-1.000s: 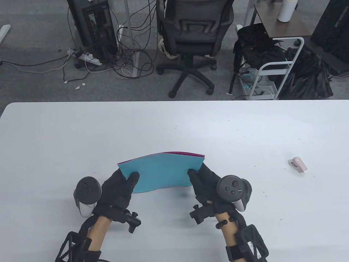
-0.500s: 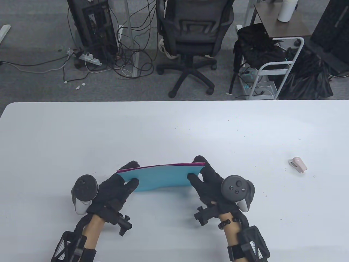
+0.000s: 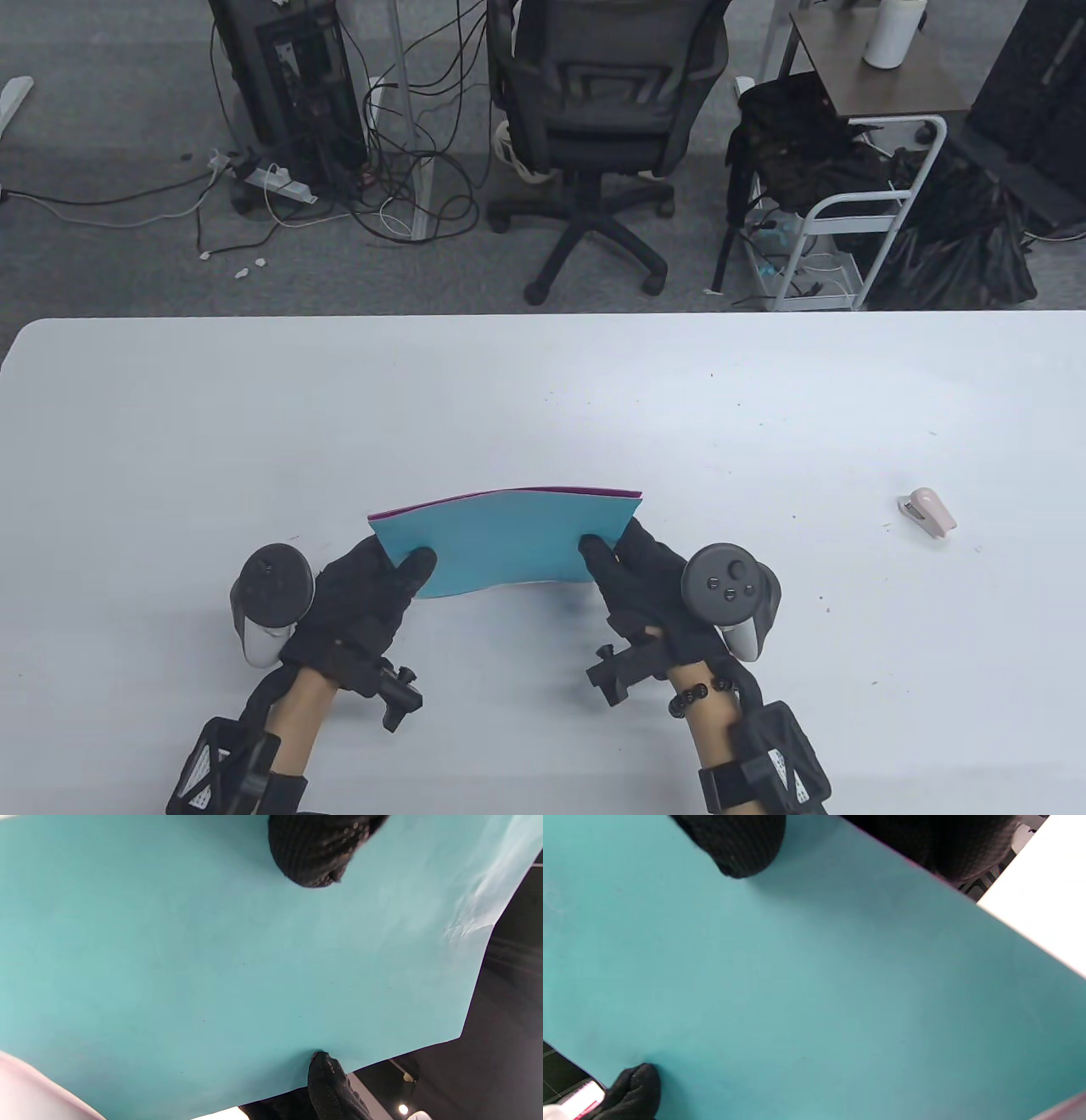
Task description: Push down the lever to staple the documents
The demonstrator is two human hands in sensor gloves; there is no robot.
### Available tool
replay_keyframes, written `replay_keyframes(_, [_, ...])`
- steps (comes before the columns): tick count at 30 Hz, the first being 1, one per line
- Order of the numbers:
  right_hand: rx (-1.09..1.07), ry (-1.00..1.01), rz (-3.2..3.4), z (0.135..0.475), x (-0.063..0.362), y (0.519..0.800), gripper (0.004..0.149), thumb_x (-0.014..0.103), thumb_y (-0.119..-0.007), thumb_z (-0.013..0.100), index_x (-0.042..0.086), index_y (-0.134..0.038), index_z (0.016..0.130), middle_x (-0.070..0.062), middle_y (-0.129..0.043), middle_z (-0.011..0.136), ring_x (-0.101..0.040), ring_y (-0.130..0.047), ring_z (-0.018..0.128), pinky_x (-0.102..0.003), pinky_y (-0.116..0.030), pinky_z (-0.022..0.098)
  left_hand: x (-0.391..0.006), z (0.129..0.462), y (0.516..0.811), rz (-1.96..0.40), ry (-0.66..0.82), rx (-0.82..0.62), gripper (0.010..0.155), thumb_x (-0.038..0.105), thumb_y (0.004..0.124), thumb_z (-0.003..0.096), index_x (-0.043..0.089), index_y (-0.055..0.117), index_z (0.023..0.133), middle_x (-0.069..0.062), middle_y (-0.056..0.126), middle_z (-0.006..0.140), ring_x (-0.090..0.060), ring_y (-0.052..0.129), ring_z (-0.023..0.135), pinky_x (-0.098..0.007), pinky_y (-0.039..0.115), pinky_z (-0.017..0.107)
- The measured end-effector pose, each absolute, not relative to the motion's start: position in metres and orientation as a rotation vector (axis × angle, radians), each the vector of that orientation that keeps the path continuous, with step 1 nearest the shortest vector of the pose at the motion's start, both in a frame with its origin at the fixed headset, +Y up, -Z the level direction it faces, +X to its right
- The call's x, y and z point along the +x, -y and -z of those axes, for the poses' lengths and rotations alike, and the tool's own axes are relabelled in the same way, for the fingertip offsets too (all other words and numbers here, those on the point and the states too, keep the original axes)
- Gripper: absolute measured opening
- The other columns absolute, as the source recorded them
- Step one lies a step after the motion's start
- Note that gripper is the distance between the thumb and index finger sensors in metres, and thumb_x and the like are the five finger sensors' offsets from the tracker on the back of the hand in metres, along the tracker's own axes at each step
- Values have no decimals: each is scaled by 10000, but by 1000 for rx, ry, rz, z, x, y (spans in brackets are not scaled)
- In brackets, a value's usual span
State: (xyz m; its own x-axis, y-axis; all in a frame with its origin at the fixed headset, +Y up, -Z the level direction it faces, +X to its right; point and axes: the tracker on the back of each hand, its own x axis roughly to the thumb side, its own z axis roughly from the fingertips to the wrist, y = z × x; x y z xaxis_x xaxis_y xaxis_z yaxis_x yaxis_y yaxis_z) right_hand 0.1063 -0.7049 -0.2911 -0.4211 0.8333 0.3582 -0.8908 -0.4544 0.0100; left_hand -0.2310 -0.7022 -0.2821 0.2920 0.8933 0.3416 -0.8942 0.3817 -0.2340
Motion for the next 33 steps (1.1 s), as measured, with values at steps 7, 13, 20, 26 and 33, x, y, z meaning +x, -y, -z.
replay_keyframes(7, [369,181,-2062,295,108,715,525,323,-739,545,54,-642,984,-226,-791,941,-494,-862,831,-649,-717,626,-231,285,718,-1196,440,-37,440,261,742,575,197,719,1010,-105,855,1033,-451,812,987,-728,614,684])
replay_keyframes(13, [365,176,-2080,296,108,718,478,314,-742,543,79,-685,955,-207,-819,920,-476,-883,818,-635,-732,622,-231,287,722,-1204,450,-50,439,269,746,571,214,730,1006,-87,874,1027,-417,861,969,-721,640,680])
replay_keyframes(20, [360,174,-2081,296,108,717,456,317,-742,539,97,-708,937,-191,-836,908,-466,-893,811,-629,-740,620,-231,287,722,-1206,445,-48,441,283,753,566,217,740,1002,-77,892,1016,-401,883,958,-711,651,682])
replay_keyframes(26, [357,165,-2100,297,109,718,446,319,-744,535,107,-719,927,-183,-844,902,-460,-898,809,-627,-741,620,-231,287,723,-1199,445,-54,436,290,763,562,227,750,993,-62,903,1010,-386,898,954,-708,659,681])
replay_keyframes(33, [354,182,-2115,298,108,718,434,316,-742,529,120,-732,917,-178,-851,899,-458,-902,807,-624,-747,619,-229,286,720,-1167,419,-4,415,276,762,545,240,785,958,-50,937,976,-371,928,929,-705,697,666])
